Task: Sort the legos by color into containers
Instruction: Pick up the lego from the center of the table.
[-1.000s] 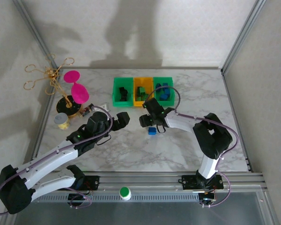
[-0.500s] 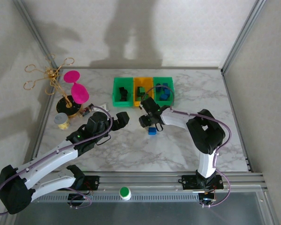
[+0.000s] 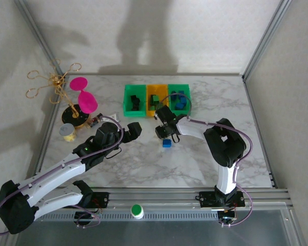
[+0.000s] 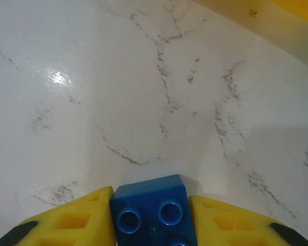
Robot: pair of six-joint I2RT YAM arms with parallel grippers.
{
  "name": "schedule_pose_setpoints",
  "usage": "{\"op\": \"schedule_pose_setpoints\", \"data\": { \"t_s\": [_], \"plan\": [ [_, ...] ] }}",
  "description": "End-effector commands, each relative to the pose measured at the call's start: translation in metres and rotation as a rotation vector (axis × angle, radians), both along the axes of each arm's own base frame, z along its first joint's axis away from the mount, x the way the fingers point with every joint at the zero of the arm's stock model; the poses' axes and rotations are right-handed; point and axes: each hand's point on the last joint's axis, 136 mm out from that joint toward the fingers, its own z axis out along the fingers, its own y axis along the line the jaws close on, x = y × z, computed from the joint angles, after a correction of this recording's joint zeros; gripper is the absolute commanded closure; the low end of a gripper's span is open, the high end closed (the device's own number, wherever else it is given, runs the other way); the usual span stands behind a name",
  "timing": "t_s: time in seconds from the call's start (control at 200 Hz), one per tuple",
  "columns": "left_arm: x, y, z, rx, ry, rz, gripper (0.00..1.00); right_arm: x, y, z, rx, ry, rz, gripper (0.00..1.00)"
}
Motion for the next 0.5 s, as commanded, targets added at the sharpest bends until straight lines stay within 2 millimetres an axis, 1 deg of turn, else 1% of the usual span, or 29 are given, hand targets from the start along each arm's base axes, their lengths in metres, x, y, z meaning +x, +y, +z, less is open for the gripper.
{"op": "schedule_pose_setpoints", "data": {
  "t_s": [0.0,0.025,0.04,0.11,0.2,0.25,0.335,0.395,0.446,0.496],
  "plan": [
    [0.000,0.004,-0.001,0.008,0.002,0.016,0.01,0.008,0.001,0.023,0.017,-0.027,-0.009,0.68],
    [0.001,0.003,0.000,0.006,-0.001,0.014,0.00,0.007,0.003,0.028,0.037,-0.027,-0.010,0.69],
    [0.001,0.003,0.001,0.007,-0.004,0.014,0.00,0.013,-0.005,0.031,0.049,-0.028,-0.036,0.69],
    [0.002,0.001,0.003,0.005,-0.008,0.009,0.00,0.020,-0.008,0.046,0.119,-0.017,-0.068,0.69],
    [0.005,-0.003,0.007,0.004,-0.012,-0.001,0.00,0.030,-0.017,0.064,0.144,-0.034,-0.113,0.70],
    [0.007,-0.005,0.009,0.001,-0.019,-0.007,0.00,0.038,-0.023,0.077,0.158,-0.059,-0.141,0.70],
    [0.011,-0.011,0.013,-0.005,-0.027,-0.018,0.00,0.057,-0.039,0.096,0.175,-0.101,-0.216,0.69],
    [0.014,-0.015,0.013,-0.004,-0.026,-0.025,0.00,0.072,-0.052,0.103,0.169,-0.118,-0.280,0.69],
    [0.017,-0.019,0.013,-0.008,-0.026,-0.032,0.00,0.084,-0.063,0.104,0.157,-0.126,-0.330,0.69],
    [0.020,-0.022,0.014,-0.011,-0.027,-0.038,0.00,0.095,-0.068,0.106,0.159,-0.138,-0.358,0.69]
  ]
}}
